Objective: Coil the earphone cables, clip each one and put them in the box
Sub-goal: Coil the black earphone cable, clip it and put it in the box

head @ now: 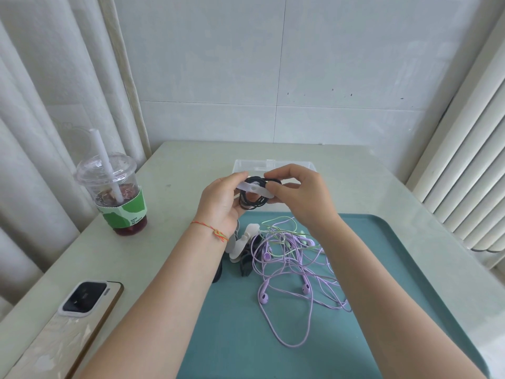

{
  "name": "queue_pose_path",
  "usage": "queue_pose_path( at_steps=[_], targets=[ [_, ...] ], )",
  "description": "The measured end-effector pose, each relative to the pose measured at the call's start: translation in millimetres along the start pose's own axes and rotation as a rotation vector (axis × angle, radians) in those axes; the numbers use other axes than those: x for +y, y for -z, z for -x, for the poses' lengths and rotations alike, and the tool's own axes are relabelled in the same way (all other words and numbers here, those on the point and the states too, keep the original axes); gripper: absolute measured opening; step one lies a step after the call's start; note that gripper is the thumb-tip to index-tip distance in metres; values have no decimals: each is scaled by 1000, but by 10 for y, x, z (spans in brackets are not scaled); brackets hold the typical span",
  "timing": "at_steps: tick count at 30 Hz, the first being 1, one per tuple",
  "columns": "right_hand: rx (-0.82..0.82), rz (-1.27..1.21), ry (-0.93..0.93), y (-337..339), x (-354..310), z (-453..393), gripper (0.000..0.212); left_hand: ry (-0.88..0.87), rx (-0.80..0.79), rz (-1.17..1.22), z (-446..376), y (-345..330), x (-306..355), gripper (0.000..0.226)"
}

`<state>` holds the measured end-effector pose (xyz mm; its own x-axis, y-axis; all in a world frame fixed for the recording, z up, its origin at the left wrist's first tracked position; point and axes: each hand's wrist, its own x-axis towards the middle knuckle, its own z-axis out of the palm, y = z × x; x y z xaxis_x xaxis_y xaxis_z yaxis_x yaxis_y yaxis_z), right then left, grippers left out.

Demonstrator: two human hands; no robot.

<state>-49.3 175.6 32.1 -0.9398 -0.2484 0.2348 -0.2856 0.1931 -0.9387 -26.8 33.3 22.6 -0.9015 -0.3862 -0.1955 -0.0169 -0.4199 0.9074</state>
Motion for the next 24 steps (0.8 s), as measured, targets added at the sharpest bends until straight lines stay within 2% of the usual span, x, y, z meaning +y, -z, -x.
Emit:
queue_pose_path(
  at_steps=[7,9,12,14,19,24],
  targets=[
    [-3,-216,-48,26,7,-20,10,87,-28,163,59,-3,43,13],
    [39,-158,3,8,11,-12,9,96,-21,207,75,-25,35,15],
    [125,53,175,-64,31,-1,8,82,-7,242,76,-40,7,18],
    [131,93,209,-102,45,10,7,62,-14,226,65,-36,-6,19],
    [154,36,169,-81,22,15,7,-24,-92,155,66,-22,-24,50],
    [81,-138,41,-46,7,5,4,-97,-177,40,37,18,-14,57]
  ],
)
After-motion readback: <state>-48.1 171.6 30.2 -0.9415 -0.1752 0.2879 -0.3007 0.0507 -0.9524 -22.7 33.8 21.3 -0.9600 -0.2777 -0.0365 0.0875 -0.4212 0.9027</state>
